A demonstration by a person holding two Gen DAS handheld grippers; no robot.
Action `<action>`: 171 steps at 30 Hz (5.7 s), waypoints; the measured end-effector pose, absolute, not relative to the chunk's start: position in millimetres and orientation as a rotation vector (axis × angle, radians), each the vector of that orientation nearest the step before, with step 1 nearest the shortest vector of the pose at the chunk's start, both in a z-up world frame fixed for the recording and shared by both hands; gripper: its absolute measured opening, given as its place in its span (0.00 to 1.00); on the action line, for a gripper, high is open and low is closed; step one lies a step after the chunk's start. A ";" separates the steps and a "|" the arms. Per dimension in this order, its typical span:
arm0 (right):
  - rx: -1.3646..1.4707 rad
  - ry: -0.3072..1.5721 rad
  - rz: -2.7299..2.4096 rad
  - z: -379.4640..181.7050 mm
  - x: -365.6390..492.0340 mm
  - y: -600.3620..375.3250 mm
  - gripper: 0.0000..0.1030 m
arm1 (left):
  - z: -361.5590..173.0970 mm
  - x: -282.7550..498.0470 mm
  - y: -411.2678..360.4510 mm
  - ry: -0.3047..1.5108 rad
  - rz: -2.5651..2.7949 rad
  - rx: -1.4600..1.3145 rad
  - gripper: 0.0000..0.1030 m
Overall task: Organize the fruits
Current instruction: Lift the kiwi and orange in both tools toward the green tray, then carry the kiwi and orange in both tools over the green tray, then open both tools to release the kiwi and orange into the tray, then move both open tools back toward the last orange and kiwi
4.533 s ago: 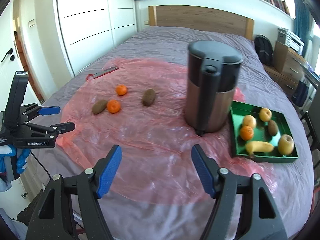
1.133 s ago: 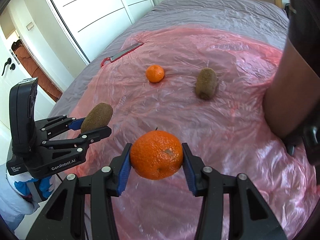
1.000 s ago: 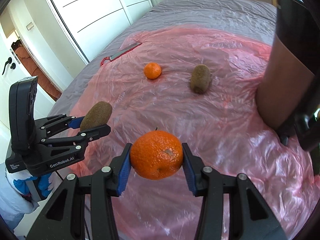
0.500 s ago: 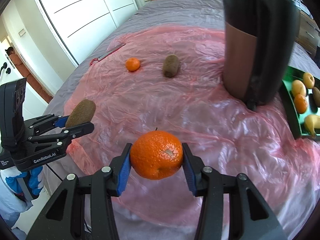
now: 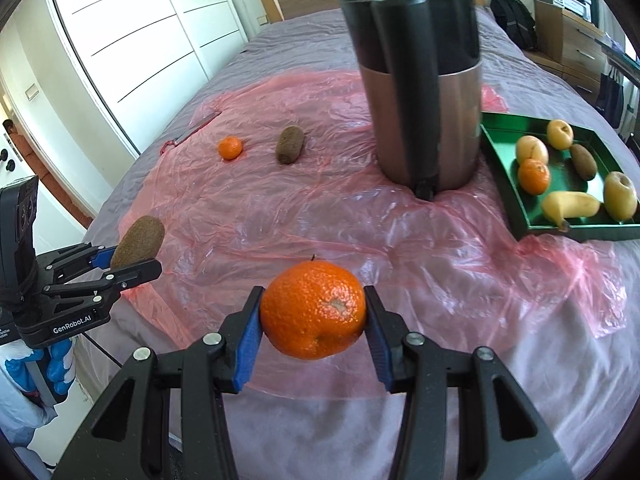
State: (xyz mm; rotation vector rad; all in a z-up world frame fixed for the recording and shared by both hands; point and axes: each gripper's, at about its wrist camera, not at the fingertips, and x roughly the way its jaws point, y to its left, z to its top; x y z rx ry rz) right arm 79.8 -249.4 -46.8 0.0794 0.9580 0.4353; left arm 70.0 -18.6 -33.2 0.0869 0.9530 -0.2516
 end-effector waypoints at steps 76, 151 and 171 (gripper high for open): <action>0.127 0.876 0.128 -96.9 273.9 -507.3 0.57 | -67.2 264.5 -394.2 0.935 -0.505 0.396 0.34; 0.190 0.829 0.043 -14.8 151.2 -506.0 1.00 | 16.4 153.3 -324.6 0.816 -0.462 0.450 0.70; 0.122 0.840 0.167 2.2 77.5 -416.6 1.00 | 23.2 80.6 -206.7 0.842 -0.363 0.364 0.74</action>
